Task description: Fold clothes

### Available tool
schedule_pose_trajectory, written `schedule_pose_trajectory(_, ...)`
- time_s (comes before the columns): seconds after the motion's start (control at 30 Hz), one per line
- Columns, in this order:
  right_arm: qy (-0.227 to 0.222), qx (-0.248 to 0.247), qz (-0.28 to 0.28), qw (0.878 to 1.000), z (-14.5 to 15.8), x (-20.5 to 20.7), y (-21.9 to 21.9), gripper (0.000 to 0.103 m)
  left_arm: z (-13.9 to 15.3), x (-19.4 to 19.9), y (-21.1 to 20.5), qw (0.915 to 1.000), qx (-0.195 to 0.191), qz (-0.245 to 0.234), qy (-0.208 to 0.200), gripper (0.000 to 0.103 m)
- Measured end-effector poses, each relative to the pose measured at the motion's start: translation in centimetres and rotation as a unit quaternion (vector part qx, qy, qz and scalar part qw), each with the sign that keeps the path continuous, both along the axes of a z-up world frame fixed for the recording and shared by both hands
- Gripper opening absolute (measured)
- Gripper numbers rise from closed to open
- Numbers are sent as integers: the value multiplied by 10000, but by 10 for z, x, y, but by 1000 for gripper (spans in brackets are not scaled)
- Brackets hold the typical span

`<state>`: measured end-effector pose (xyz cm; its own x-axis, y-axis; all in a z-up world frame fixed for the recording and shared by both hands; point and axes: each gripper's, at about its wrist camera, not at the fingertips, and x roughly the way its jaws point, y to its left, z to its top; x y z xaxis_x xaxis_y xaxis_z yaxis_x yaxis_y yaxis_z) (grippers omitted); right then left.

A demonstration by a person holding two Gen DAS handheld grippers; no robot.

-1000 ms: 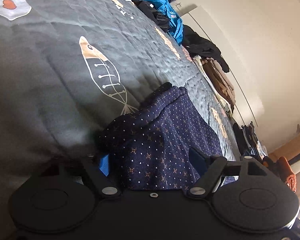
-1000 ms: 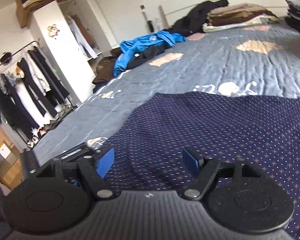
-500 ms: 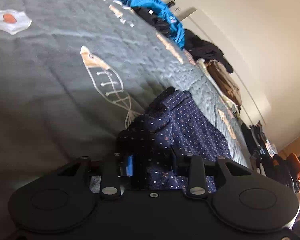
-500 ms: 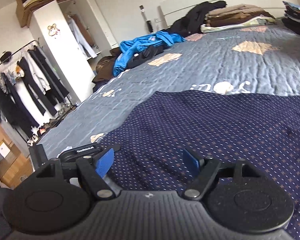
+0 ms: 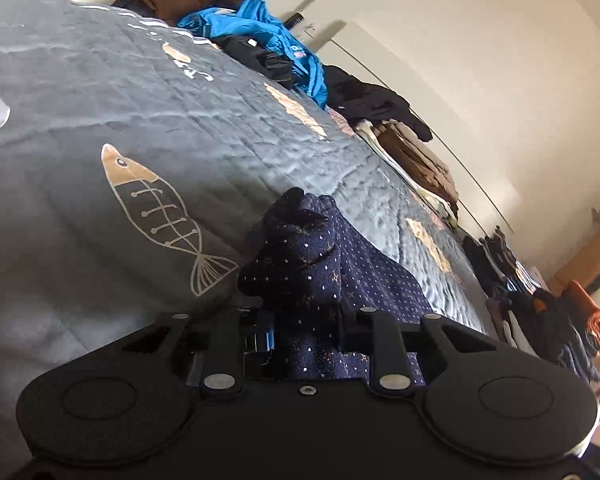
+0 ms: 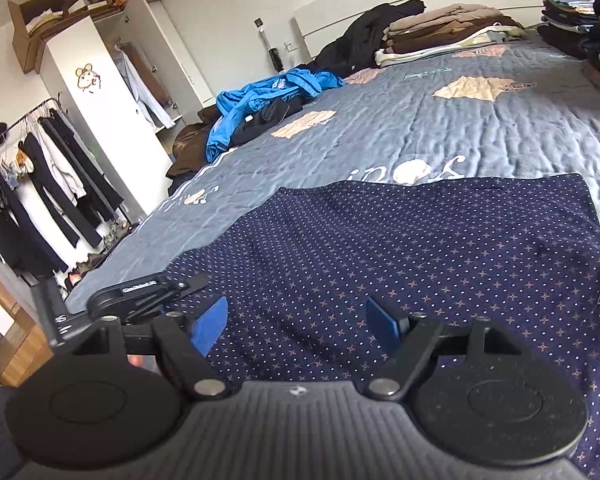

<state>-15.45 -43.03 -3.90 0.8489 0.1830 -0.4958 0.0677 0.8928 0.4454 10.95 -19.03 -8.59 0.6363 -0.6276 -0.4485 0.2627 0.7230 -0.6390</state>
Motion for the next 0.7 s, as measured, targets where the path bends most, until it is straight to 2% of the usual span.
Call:
schedule_pose_trajectory(0.07, -21, 34, -18, 10000, 1, -1, -2, 76, -5, 0, 9, 9995, 19, 130, 298, 33)
schedule_pose_trajectory(0.13, -32, 47, -23, 10000, 1, -1, -3, 76, -13, -2, 23, 9985, -18, 284, 465, 33)
schedule_pose_trajectory(0.27, -7, 37, -11, 10000, 0, -1, -3, 76, -12, -7, 50, 9978, -43, 508, 427, 33)
schedule_pose_trajectory(0.37, 18, 51, -8, 10000, 0, -1, -3, 76, -7, -11, 69, 9947, -201, 875, 502, 33)
schedule_pose_trajectory(0.43, 18, 37, -4, 10000, 0, -1, -3, 76, -8, -13, 74, 9925, -386, 935, 688, 33)
schedule_pose_trajectory(0.5, 25, 50, -2, 10000, -1, 0, -2, 76, -12, -16, 69, 9925, -448, 779, 830, 33)
schedule_pose_trajectory(0.63, 35, 36, 46, 10000, -1, 3, 2, 76, -25, -18, 54, 9916, -610, 517, 1012, 42)
schedule_pose_trajectory(0.7, 42, 11, 84, 10000, -1, 4, 4, 76, -30, -14, 47, 9904, -818, 472, 1013, 58)
